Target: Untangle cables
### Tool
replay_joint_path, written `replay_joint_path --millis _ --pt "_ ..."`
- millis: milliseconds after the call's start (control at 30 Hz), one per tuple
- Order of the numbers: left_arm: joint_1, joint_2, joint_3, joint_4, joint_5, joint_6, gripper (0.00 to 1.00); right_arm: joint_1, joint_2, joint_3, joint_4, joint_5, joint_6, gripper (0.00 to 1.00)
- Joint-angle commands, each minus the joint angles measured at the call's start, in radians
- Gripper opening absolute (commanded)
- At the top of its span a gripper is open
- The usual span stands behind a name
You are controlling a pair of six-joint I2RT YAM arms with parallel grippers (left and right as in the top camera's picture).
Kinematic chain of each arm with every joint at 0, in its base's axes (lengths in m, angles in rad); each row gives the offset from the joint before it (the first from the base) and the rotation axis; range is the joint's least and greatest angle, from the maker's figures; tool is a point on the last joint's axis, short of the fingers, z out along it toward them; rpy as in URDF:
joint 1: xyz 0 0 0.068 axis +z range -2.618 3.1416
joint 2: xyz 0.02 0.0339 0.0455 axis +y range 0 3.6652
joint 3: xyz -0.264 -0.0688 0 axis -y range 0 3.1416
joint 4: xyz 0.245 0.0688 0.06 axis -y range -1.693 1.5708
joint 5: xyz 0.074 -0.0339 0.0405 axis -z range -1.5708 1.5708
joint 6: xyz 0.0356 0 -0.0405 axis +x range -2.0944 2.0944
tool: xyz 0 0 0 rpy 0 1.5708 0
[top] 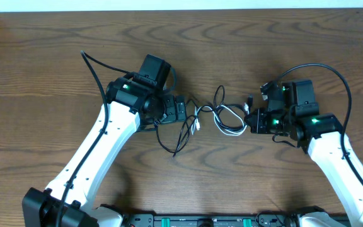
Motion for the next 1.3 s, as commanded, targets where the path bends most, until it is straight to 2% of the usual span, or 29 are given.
replay_joint_path --millis 0,233,700,900,1167,1200,1267 --pt "-0.001 -0.001 0.016 -0.003 -0.01 0.001 1.0 0.003 0.012 0.006 0.0 0.03 -0.022 0.01" --pt "-0.001 -0.001 0.016 -0.003 -0.01 0.001 1.0 0.054 0.019 0.005 0.005 -0.035 -0.022 0.01" --pt "-0.001 -0.001 0.016 -0.003 -0.01 0.001 1.0 0.272 0.019 0.005 0.009 -0.029 0.016 0.01" --pt "-0.001 -0.001 0.016 -0.003 -0.01 0.001 1.0 0.346 0.019 0.005 0.013 0.046 0.016 0.02" --pt "-0.001 -0.001 0.016 -0.003 -0.01 0.001 1.0 0.383 0.019 0.005 -0.004 0.049 0.042 0.06" --pt "-0.001 -0.001 0.016 -0.003 -0.01 0.001 1.0 0.389 0.019 0.005 -0.007 0.049 0.042 0.08" --pt "-0.001 -0.001 0.016 -0.003 -0.01 0.001 1.0 0.402 0.019 0.005 -0.009 0.049 0.042 0.21"
